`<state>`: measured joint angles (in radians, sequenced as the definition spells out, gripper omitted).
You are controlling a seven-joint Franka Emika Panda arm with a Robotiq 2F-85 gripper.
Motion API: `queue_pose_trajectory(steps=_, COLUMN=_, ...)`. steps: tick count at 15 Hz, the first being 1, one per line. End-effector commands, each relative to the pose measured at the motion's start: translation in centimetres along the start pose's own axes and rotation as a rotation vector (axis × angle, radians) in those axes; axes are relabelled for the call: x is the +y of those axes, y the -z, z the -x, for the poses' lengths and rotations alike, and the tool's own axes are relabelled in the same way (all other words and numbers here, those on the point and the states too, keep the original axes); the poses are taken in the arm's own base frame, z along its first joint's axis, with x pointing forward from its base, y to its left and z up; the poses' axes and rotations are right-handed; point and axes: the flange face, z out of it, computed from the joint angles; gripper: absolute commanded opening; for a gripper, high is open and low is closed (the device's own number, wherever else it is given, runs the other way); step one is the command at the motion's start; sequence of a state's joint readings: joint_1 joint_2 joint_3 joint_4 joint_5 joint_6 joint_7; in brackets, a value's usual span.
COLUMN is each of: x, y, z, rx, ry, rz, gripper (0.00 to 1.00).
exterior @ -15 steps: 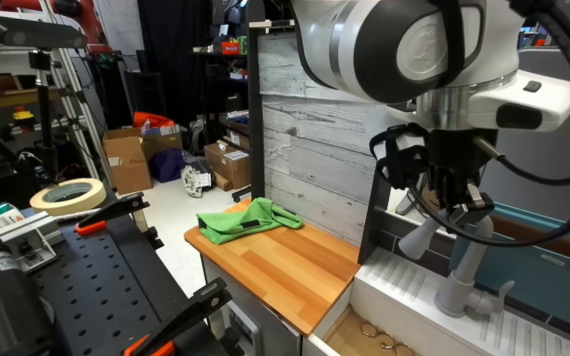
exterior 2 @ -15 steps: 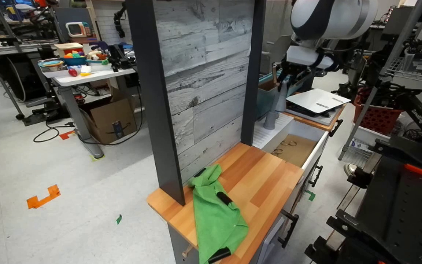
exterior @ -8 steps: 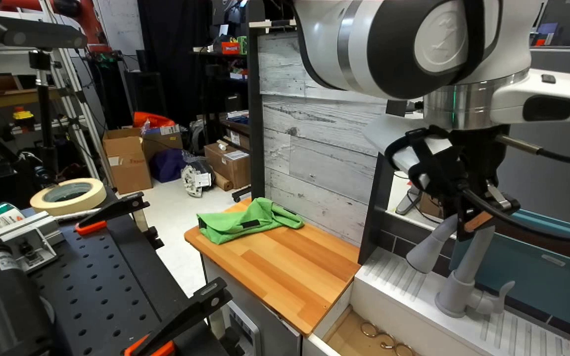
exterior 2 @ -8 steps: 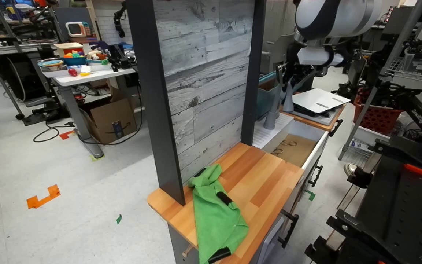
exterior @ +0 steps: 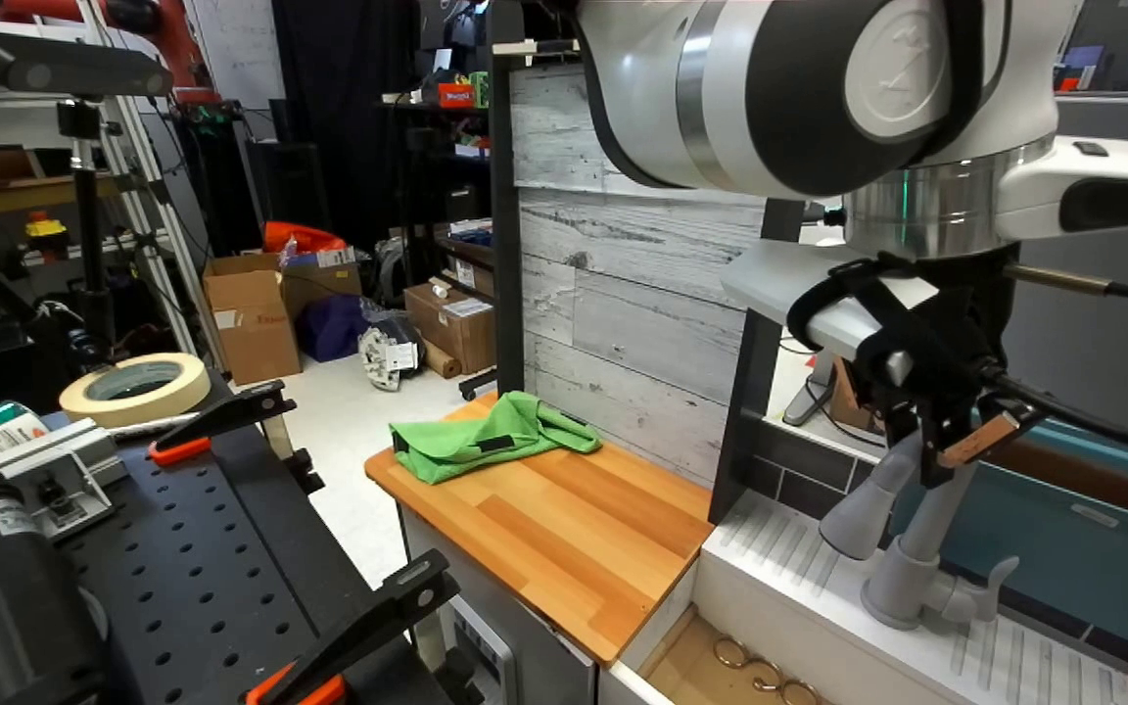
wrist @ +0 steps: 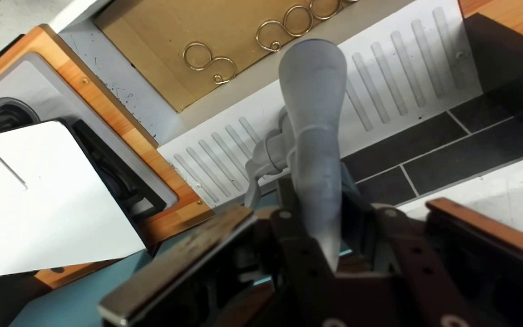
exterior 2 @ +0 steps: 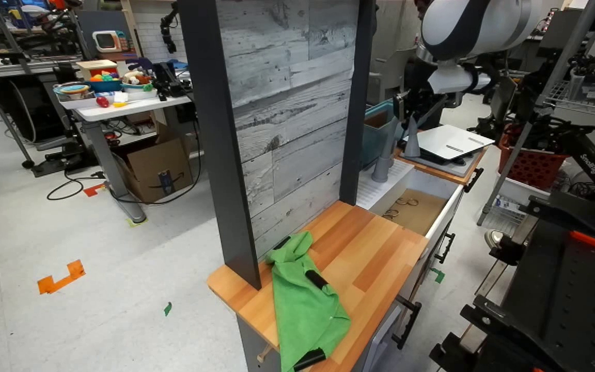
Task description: Turn the faucet to the right
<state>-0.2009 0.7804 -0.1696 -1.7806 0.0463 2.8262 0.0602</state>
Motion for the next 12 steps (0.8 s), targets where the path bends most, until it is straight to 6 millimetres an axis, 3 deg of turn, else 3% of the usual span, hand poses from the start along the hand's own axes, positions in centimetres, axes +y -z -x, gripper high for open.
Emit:
queue_pose_trajectory(steps=1, x=3.1, y=2.4, z=-0.2, rx=0.009, ry=0.041, rz=0.015, gripper=0.06)
queue_pose_trajectory(steps=5, x=3.2, y=2.5, z=-0.2, rx=0.008, ry=0.007, rz=0.014, gripper=0.07)
queue_pose_trajectory(steps=6, x=3.1, y=2.6, z=-0.1, rx=0.009, ry=0.002, rz=0.02, gripper=0.48)
queue_pose_trajectory(steps=8, x=3.1, y=2.9, z=-0.2, rx=0.018, ry=-0.012, rz=0.023, gripper=0.55)
queue_pose_trajectory(steps=12, x=3.2, y=4.4, z=0.0, rx=0.038, ry=-0.042, rz=0.019, gripper=0.84)
